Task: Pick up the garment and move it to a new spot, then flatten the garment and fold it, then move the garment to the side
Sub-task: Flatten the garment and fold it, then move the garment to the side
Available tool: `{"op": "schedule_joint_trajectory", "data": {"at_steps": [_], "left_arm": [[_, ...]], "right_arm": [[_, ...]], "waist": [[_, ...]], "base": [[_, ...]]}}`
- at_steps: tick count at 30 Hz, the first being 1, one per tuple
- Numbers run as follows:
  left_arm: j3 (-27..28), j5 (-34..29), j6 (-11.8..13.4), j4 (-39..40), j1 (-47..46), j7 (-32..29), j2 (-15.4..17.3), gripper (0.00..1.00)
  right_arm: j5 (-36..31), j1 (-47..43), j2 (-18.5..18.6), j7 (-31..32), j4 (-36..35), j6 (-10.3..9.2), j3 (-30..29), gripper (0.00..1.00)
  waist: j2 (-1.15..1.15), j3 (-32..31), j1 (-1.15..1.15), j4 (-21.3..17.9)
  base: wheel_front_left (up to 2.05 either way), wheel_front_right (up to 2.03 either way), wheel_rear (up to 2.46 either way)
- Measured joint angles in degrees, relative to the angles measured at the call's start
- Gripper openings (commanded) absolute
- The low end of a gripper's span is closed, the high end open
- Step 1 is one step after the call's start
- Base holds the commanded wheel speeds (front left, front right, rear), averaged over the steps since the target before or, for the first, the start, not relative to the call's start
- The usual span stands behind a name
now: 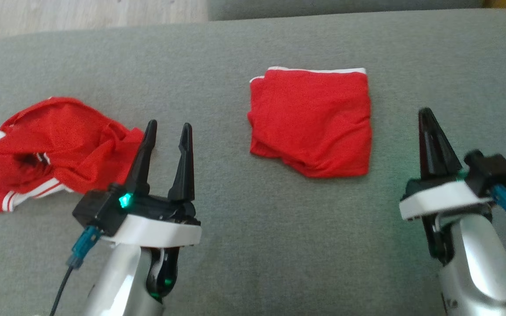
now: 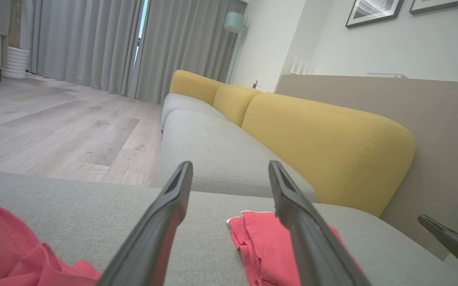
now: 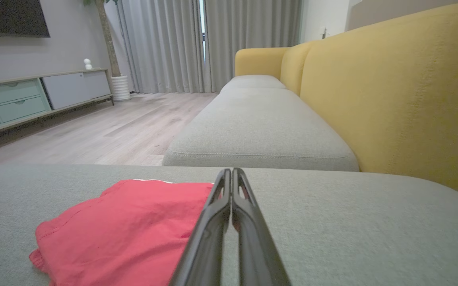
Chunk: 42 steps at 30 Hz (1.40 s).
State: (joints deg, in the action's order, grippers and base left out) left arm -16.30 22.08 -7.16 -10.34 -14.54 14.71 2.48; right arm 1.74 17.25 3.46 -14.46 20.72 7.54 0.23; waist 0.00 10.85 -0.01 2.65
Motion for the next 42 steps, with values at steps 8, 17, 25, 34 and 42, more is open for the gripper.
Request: {"op": "schedule_joint_trajectory", "data": {"at_steps": [8,17,25,34,42], "left_arm": [[0.6,-0.5,-0.4,0.4,2.9,0.0,0.0,1.0],[0.5,-0.5,-0.4,1.0,4.6,0.0,0.0,1.0],[0.1,-0.5,-0.4,1.3,4.6,0.0,0.0,1.0],[-1.9,-0.9,-0.4,1.4,4.3,0.0,0.1,1.0],[-5.0,-0.1,-0.4,1.1,1.8,0.0,0.0,1.0]], "right_arm": [[2.8,-6.8,-0.4,0.0,-5.1,0.0,-1.1,1.0],[3.3,-8.5,-0.7,0.0,-6.0,0.0,-1.1,1.0],[3.3,-8.6,-0.7,0.0,-6.5,0.0,-1.1,1.0],[1.9,-7.9,-0.7,0.1,-1.8,0.0,-1.3,1.0],[3.2,3.1,-0.6,5.5,8.2,0.0,-1.1,1.0]], "waist": [[0.0,-2.2,0.0,-2.4],[0.0,-3.2,0.0,-2.4],[0.0,-3.4,0.01,-2.0],[0.0,-1.4,0.01,-0.3],[0.0,2.2,0.02,3.3]], "base": [[0.0,0.0,0.0],[0.0,0.0,0.0],[0.0,0.0,0.0],[0.0,0.0,0.0],[0.0,0.0,0.0]]}}
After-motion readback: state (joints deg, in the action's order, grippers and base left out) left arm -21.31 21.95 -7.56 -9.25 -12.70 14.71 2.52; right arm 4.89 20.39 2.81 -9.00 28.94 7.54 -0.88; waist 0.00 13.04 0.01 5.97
